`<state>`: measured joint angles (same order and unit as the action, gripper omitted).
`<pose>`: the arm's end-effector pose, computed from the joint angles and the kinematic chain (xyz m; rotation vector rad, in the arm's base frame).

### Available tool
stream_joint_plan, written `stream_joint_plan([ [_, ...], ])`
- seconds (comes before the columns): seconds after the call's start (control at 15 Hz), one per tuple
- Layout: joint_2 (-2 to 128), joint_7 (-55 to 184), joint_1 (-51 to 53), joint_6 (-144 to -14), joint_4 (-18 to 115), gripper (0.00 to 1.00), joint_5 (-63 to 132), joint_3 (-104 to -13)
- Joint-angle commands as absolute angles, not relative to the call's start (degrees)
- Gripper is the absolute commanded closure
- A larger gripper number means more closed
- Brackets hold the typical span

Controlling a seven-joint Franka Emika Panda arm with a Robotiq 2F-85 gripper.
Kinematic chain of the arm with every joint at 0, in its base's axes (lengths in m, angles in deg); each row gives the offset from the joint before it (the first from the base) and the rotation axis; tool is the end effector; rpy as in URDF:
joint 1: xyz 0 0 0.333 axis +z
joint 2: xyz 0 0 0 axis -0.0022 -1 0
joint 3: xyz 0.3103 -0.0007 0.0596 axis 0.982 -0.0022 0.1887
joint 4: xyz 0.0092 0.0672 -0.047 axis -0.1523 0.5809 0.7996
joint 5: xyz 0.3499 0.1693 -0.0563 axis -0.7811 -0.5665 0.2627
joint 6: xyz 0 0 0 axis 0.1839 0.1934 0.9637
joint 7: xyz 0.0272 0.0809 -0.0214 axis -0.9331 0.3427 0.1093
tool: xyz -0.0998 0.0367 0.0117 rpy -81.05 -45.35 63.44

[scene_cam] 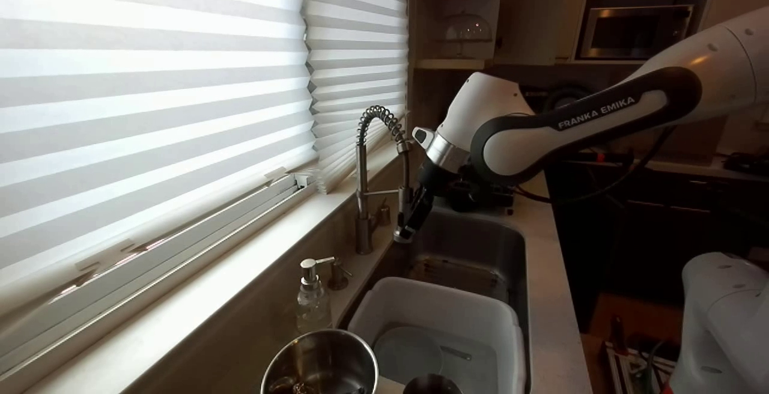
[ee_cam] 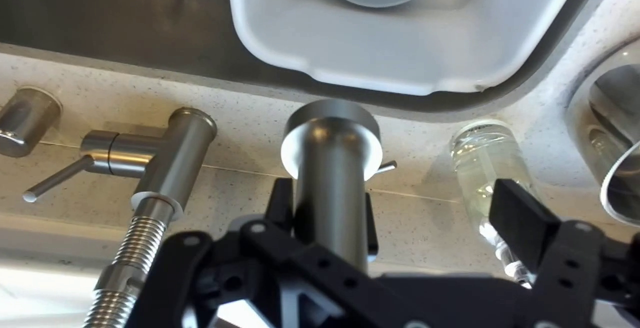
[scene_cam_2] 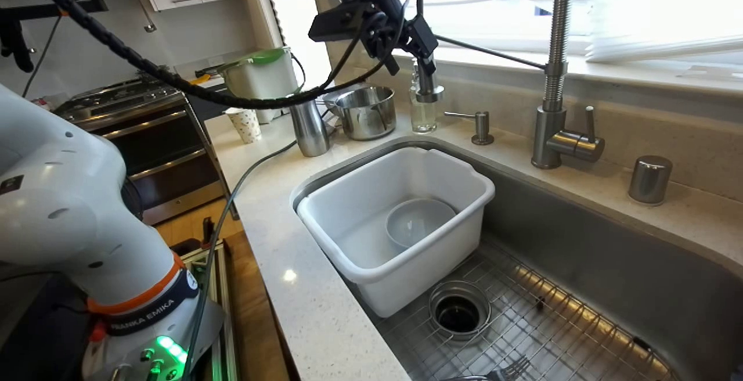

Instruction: Turn the faucet to the left then turn it on

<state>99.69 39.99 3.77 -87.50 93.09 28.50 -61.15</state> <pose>0.4723 -0.0283 0.5007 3.0181 0.3961 0.7201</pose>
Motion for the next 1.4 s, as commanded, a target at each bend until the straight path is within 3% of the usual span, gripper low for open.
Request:
stream_joint_plan([
  [0.0, 100.2, 45.3, 0.2, -81.3, 91.8, 0.00, 33.9, -58.8],
  [0.4, 105.7, 42.5, -4.9, -72.5, 93.5, 0.00, 41.8, -61.8],
  [0.93, 98.7, 35.4, -8.0, -88.1, 92.4, 0.00, 39.4, -72.0],
  [1.33, 100.5, 35.9, -8.5, -85.9, 92.4, 0.00, 40.8, -70.5],
])
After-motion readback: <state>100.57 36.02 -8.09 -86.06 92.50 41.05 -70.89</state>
